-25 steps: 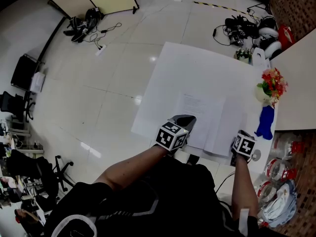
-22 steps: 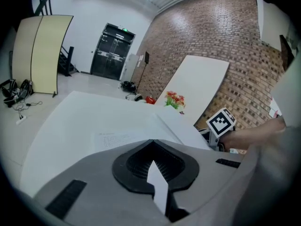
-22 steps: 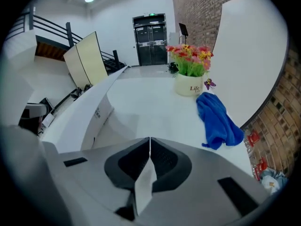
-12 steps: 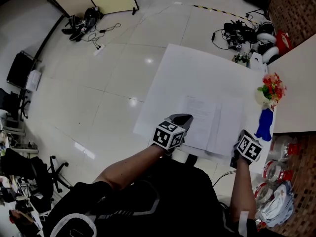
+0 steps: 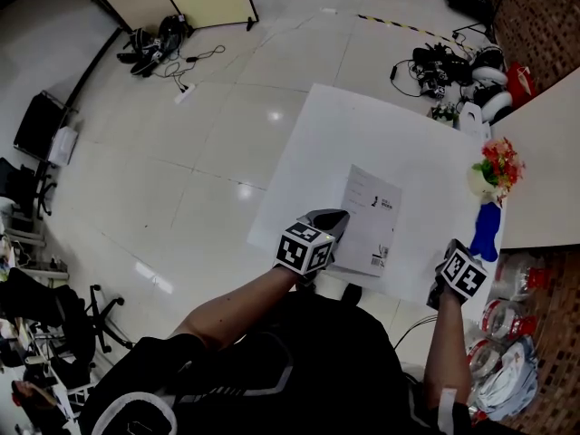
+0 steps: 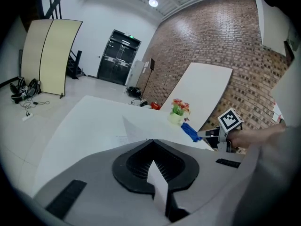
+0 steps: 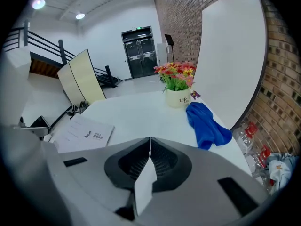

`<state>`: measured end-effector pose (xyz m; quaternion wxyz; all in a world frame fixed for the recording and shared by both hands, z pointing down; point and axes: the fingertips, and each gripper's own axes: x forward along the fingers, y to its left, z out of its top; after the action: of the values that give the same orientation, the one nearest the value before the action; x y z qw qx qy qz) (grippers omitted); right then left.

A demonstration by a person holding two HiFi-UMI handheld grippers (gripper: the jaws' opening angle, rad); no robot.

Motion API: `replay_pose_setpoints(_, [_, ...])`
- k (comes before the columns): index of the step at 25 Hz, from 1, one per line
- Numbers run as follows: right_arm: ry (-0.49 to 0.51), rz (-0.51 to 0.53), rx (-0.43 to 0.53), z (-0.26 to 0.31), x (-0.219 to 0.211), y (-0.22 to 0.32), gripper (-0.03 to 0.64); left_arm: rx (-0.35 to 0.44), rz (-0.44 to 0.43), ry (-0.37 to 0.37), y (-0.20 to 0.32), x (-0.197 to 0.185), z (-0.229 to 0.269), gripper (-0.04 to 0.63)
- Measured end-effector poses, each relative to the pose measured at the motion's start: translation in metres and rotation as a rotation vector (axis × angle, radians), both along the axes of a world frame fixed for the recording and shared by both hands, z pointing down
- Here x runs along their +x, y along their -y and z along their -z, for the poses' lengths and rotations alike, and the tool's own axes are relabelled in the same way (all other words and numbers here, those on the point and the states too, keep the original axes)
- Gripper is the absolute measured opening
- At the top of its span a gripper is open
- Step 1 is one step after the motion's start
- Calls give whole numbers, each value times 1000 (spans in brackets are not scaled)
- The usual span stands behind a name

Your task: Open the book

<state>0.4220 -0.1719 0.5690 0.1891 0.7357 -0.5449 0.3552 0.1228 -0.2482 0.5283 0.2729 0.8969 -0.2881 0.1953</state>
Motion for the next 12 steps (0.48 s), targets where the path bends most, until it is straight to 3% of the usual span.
replay_pose_setpoints(12, [15,120,25,8,-39,31,0,-4,70,19,-2,-29,-6,-5])
